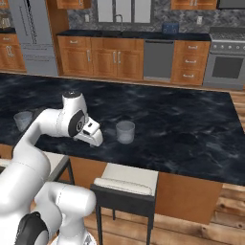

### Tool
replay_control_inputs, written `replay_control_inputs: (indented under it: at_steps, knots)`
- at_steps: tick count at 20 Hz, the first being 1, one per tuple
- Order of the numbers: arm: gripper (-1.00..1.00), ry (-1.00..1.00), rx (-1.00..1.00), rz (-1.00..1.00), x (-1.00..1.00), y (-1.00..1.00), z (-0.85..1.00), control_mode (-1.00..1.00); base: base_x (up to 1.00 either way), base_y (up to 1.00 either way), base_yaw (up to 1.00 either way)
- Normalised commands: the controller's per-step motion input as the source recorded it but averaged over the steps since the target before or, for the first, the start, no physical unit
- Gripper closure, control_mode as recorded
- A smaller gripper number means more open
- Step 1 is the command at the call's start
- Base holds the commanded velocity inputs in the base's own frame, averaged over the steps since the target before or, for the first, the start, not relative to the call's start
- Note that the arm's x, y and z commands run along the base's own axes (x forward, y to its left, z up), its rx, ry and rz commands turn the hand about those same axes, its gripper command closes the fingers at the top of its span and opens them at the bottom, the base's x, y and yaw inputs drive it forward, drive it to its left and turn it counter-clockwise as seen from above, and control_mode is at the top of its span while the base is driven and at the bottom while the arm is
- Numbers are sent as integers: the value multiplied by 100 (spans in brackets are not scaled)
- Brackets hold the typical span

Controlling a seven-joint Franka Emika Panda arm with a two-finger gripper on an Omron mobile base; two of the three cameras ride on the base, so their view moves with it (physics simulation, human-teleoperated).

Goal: There are four ice cubes in the ice bowl. Place two ice cubes in each glass of water.

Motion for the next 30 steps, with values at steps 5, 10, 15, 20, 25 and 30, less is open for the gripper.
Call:
replay_control_inputs:
  at_steps: [5, 10, 15, 20, 25, 30]
  knots:
    - [-100, 0, 2, 6, 10, -1, 0, -100, 0, 0, 0]
    - [-100, 0, 8, 19, 23, 0, 0, -100, 0, 0, 0]
    - [-100, 0, 7, 22, 36, 14, 5, -100, 0, 0, 0]
    - [-100, 1, 1, 7, 28, 37, 26, -100, 0, 0, 0]
    - [-100, 0, 0, 5, 18, 39, 19, -100, 0, 0, 0]
    - [-100, 0, 0, 7, 12, 36, 1, -100, 0, 0, 0]
